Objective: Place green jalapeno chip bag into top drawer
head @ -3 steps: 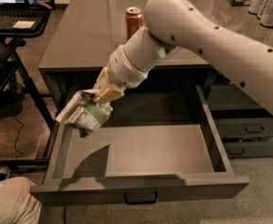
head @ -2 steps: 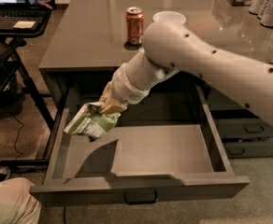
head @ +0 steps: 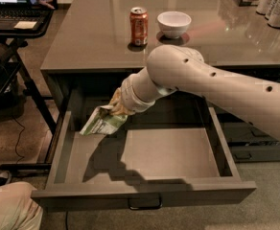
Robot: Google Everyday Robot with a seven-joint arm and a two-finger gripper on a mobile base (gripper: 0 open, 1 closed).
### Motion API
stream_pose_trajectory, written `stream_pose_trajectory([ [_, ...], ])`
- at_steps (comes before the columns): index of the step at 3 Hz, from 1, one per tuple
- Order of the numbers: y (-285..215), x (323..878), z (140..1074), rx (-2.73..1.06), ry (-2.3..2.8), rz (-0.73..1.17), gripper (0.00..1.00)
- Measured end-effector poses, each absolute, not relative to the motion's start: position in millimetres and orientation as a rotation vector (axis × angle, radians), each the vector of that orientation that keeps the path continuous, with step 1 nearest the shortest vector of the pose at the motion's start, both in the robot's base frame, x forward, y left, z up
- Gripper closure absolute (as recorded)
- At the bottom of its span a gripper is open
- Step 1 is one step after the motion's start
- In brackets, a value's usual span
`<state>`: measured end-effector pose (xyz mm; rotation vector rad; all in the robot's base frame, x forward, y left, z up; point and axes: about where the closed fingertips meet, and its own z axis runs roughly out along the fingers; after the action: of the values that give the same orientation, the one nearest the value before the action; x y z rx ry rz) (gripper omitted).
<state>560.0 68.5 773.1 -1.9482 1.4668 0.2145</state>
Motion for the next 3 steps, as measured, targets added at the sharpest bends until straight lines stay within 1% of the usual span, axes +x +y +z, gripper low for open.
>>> stream_pose_trajectory([
  [1, 59, 578, 762, -1.926, 1.362, 0.216, 1.0],
  [2, 58, 591, 741, -1.951, 1.223, 0.288, 1.0],
  [3, 54, 594, 720, -1.993, 1.142, 0.374, 0.81],
])
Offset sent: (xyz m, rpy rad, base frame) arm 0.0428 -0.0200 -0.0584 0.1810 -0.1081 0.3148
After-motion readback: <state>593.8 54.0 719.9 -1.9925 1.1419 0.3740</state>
